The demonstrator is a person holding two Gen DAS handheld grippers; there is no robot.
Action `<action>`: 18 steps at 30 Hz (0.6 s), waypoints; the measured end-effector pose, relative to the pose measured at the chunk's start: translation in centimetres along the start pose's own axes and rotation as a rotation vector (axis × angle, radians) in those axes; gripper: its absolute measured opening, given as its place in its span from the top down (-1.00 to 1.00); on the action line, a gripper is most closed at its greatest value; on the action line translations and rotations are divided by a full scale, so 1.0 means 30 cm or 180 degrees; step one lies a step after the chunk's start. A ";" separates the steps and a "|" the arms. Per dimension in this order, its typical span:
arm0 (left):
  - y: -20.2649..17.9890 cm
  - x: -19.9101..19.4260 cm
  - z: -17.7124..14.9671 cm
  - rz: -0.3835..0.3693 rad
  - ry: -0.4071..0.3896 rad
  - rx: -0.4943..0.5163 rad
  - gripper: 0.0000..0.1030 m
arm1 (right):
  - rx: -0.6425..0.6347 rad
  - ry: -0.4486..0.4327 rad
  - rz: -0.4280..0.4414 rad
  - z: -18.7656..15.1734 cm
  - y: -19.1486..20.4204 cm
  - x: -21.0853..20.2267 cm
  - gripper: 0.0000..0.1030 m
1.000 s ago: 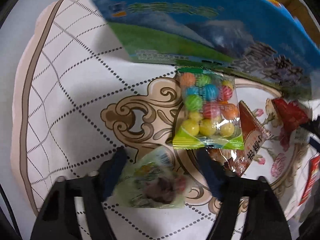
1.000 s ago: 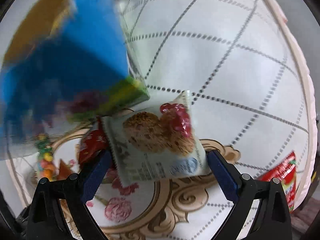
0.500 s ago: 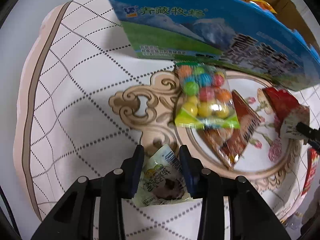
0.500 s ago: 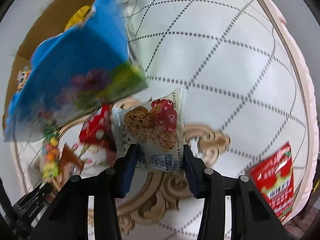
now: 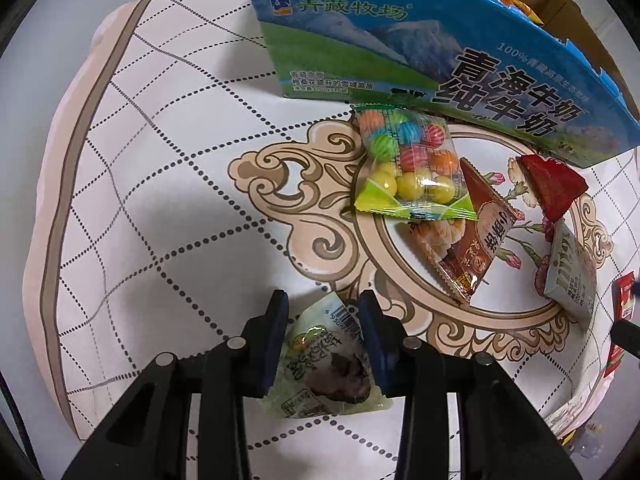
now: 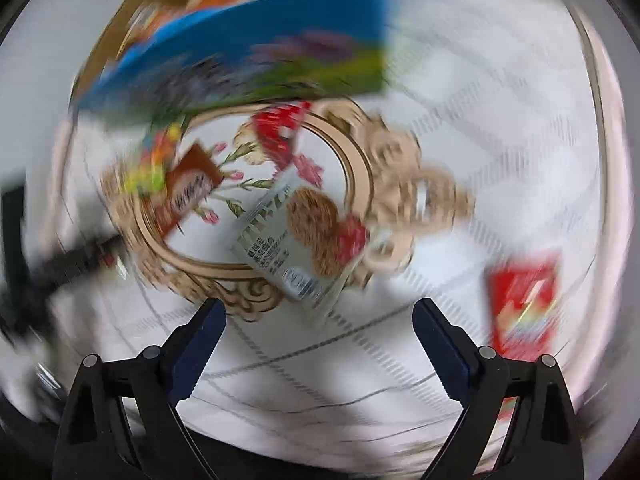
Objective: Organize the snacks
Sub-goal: 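Lift both held packets off the bed toward the box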
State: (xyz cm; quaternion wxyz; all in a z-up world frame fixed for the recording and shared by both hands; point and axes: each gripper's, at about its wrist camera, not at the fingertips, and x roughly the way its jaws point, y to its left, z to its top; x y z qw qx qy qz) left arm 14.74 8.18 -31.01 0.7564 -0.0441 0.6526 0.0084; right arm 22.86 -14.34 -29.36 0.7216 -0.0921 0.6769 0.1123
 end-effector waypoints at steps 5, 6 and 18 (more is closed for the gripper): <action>0.014 0.009 0.012 -0.0113 0.0059 -0.0060 0.19 | -0.0914 0.0489 -0.0312 0.127 0.059 0.109 -0.88; 0.019 0.015 0.013 -0.0196 0.0069 -0.0115 0.06 | -0.1033 0.0563 -0.0344 0.150 0.073 0.139 -0.88; 0.115 0.025 0.045 -0.0546 0.0270 -0.0440 -0.18 | -0.0149 0.0706 0.0122 0.242 -0.015 0.242 -0.55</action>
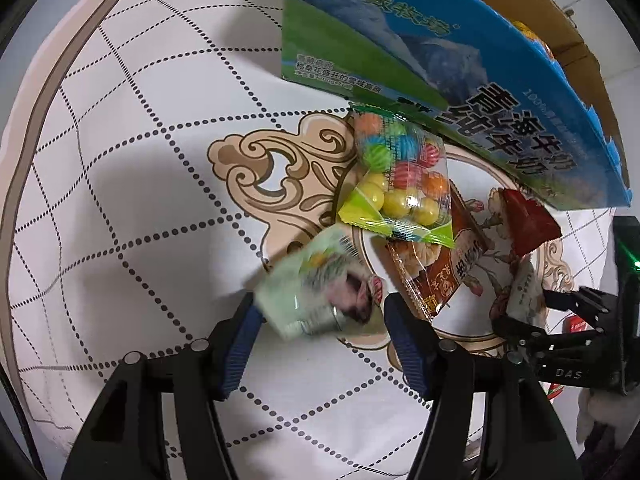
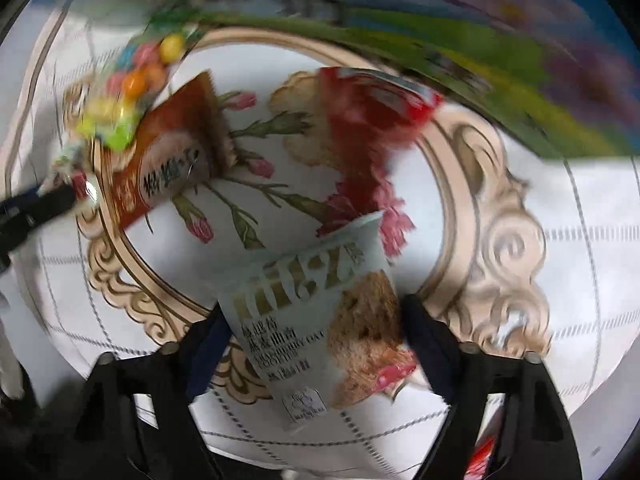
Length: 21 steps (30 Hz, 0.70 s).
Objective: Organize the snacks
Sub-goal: 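Lift both held packets off the bed toward the box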
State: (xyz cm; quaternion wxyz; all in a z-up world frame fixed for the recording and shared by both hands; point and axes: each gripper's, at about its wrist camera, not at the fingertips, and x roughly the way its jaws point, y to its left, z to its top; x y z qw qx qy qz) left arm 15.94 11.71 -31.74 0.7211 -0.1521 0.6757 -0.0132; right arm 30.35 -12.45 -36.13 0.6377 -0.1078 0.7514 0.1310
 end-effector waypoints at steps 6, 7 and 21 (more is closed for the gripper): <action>-0.038 -0.070 -0.004 0.0305 -0.0085 0.0341 -0.18 | 0.0015 0.0066 0.0072 -0.024 -0.006 -0.019 -0.60; -0.030 -0.072 0.006 0.0314 -0.0041 0.0334 -0.18 | 0.0040 0.0064 0.0092 -0.013 -0.011 -0.016 -0.64; -0.053 0.072 0.233 0.0299 0.0099 0.0098 0.00 | 0.0428 -0.0376 -0.0111 0.058 0.081 0.014 -0.52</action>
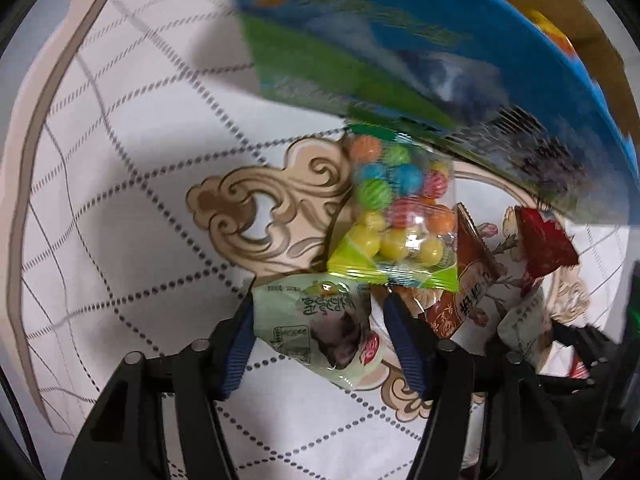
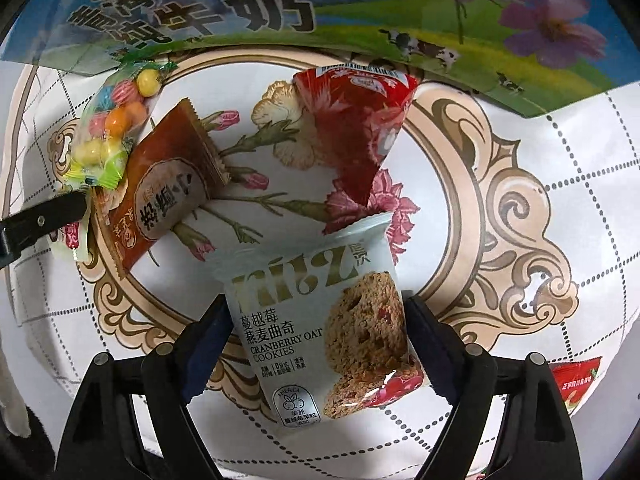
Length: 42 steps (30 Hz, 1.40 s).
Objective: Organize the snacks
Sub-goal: 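Lift both held packets off the bed toward the box, then lower both packets into the box and open both grippers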
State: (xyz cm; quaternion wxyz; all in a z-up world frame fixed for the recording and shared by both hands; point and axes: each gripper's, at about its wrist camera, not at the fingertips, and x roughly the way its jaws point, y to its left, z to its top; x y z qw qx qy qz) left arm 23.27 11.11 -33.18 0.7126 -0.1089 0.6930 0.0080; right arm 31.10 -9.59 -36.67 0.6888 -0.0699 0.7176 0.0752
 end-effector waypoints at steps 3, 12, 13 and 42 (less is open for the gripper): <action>-0.050 -0.009 -0.022 0.0133 -0.0136 0.0178 0.03 | 0.0080 -0.0136 0.0015 -0.050 0.006 -0.027 -0.43; -0.108 -0.104 -0.168 0.0130 -0.0378 0.0268 0.07 | 0.0383 -0.0426 0.0327 -0.245 -0.032 -0.125 -0.42; -0.121 -0.126 -0.193 0.0106 -0.0408 0.0280 0.09 | 0.0424 -0.0460 0.0404 -0.271 -0.033 -0.146 -0.42; -0.190 0.030 -0.016 0.0124 0.0242 0.0705 -0.11 | 0.0655 -0.0606 0.0695 -0.157 -0.061 -0.249 -0.42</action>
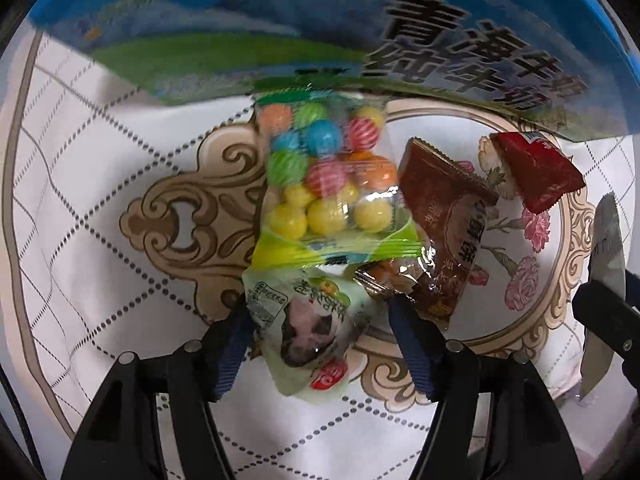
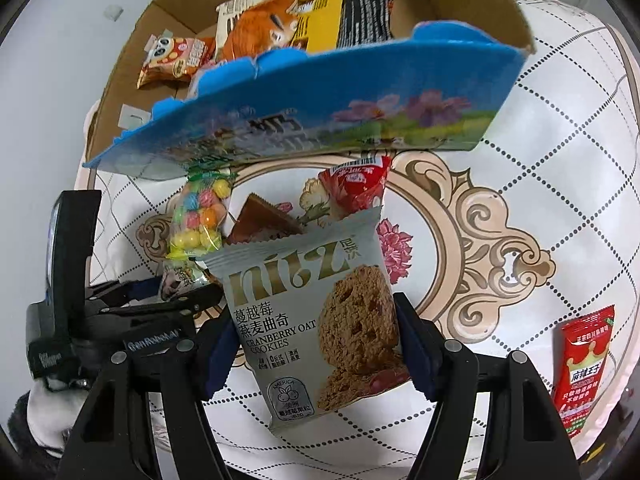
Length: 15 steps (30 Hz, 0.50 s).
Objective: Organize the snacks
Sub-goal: 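Lower both packets into the box and open both grippers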
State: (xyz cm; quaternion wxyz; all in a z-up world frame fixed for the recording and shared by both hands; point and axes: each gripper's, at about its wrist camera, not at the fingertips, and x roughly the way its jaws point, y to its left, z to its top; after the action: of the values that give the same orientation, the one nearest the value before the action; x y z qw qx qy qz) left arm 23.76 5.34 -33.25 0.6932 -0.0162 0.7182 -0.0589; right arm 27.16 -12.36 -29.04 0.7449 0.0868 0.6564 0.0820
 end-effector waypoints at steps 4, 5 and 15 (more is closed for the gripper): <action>-0.008 -0.032 -0.027 0.0016 -0.0171 -0.0022 -0.03 | -0.0030 -0.0024 -0.0030 0.001 0.003 0.001 -0.42; -0.007 -0.043 -0.039 0.0017 -0.0209 -0.0039 -0.02 | -0.0041 -0.0039 -0.0040 0.001 0.004 -0.003 -0.42; -0.043 -0.291 -0.209 -0.0436 -0.0661 -0.0199 -0.02 | -0.0137 -0.0368 0.0158 -0.035 0.030 -0.197 -0.42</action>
State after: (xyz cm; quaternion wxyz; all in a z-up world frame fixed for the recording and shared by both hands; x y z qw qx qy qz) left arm 17.77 5.38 -24.22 0.7573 -0.0929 0.6412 -0.0817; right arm 25.36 -12.86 -23.26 0.7810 0.0916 0.6080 0.1094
